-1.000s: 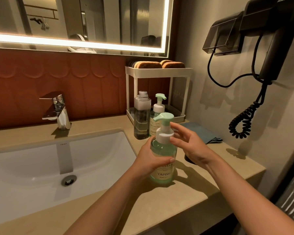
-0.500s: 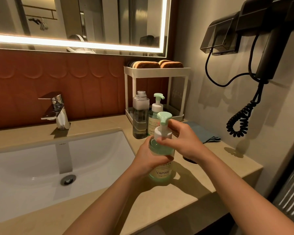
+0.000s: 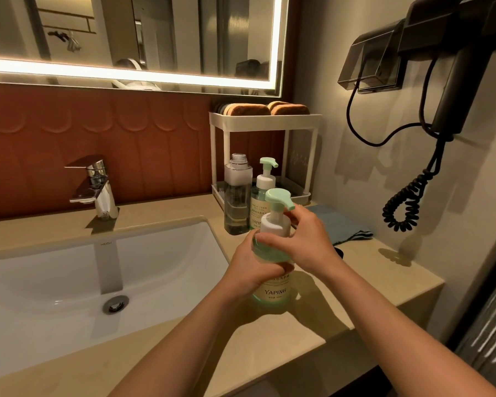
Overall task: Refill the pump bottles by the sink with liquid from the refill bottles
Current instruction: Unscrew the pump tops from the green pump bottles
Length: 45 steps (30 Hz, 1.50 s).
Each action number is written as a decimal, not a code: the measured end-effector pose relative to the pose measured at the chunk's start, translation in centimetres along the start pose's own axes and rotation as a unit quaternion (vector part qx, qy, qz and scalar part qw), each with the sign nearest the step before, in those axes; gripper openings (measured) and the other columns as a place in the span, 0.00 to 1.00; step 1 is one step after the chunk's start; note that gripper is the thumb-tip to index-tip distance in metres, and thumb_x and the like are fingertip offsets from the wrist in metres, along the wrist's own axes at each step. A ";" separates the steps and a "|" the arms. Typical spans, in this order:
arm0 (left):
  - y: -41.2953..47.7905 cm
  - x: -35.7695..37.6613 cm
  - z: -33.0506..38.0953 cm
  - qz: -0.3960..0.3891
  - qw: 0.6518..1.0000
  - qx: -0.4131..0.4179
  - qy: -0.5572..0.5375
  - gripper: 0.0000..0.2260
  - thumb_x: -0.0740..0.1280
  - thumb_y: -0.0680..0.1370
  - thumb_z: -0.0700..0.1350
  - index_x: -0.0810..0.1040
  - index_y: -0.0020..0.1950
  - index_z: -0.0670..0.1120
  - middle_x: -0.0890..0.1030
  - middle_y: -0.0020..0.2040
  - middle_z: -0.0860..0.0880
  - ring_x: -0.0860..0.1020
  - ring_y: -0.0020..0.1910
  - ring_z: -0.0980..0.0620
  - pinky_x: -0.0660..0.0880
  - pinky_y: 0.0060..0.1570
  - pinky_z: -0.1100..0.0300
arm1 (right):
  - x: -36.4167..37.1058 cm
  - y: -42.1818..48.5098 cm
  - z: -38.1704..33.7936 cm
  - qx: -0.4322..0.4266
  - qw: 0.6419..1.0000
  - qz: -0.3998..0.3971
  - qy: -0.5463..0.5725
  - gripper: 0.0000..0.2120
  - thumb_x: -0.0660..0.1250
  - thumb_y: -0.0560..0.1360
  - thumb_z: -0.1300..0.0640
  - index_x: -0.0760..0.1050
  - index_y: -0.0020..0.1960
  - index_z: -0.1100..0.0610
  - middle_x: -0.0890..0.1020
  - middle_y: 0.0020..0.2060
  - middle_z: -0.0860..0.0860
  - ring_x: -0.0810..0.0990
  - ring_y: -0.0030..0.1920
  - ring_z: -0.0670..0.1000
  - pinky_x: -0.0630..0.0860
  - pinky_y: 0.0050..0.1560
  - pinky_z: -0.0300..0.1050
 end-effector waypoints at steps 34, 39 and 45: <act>-0.1 -0.2 -0.1 0.005 1.000 -0.005 -0.003 0.28 0.76 0.66 0.42 0.67 0.58 0.59 0.77 0.54 0.57 0.77 0.54 0.59 0.74 0.46 0.67 | -1.2 0.0 -0.1 0.029 0.984 -0.168 0.054 0.28 0.74 0.68 0.56 0.66 0.61 0.40 0.73 0.55 0.36 0.72 0.56 0.36 0.69 0.57 0.37; -0.1 0.0 0.0 0.006 1.000 0.006 0.002 0.29 0.76 0.66 0.38 0.67 0.61 0.55 0.77 0.53 0.58 0.77 0.53 0.62 0.74 0.43 0.72 | -0.1 -0.1 0.3 0.039 0.998 -0.043 -0.034 0.29 0.76 0.62 0.44 0.66 0.57 0.45 0.71 0.55 0.44 0.71 0.51 0.40 0.67 0.41 0.31; 0.0 0.0 -0.3 0.011 1.000 -0.009 0.001 0.29 0.75 0.66 0.39 0.67 0.60 0.56 0.77 0.53 0.57 0.78 0.51 0.63 0.75 0.42 0.71 | -0.4 -0.1 0.3 0.011 0.999 -0.039 -0.006 0.25 0.75 0.65 0.48 0.72 0.59 0.49 0.78 0.53 0.42 0.74 0.52 0.38 0.66 0.45 0.28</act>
Point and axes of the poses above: each hand's wrist, its own y-axis towards the middle knuckle, its own x-axis out of the palm, z = x × y, the point moved 3 cm from there along y, towards the middle knuckle
